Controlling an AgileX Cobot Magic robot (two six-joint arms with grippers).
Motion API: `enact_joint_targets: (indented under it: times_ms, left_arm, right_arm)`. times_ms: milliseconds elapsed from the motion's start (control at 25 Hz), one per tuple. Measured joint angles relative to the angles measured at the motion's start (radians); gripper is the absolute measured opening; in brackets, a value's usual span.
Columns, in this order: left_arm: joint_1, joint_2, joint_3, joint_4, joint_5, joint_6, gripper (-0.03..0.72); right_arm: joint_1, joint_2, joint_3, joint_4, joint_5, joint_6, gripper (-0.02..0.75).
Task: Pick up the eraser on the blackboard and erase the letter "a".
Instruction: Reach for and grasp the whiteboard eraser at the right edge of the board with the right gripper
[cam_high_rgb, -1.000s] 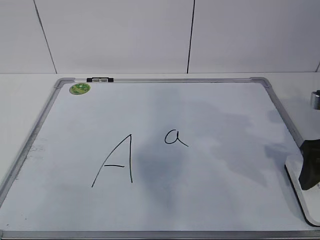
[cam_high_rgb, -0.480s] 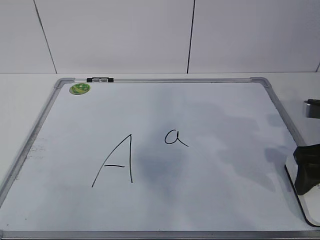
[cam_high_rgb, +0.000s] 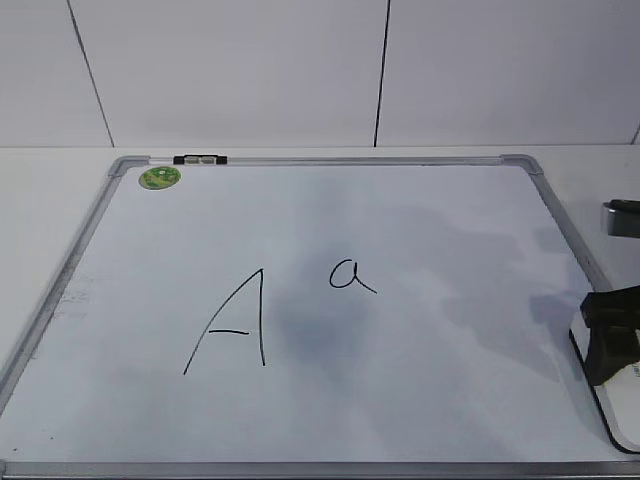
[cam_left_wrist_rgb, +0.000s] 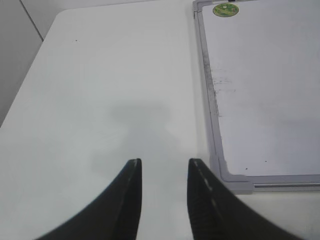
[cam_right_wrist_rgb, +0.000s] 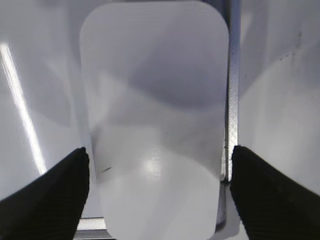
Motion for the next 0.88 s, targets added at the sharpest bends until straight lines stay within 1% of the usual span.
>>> enact_joint_targets:
  times_ms: [640,880]
  left_arm:
    - [0.0,0.0,0.0,0.0,0.0,0.0,0.235]
    - [0.0,0.0,0.0,0.0,0.0,0.0,0.235]
  right_arm:
    - [0.0,0.062,0.0,0.0,-0.031,0.004,0.669]
    - [0.0,0.063,0.0,0.027,-0.034,0.004,0.647]
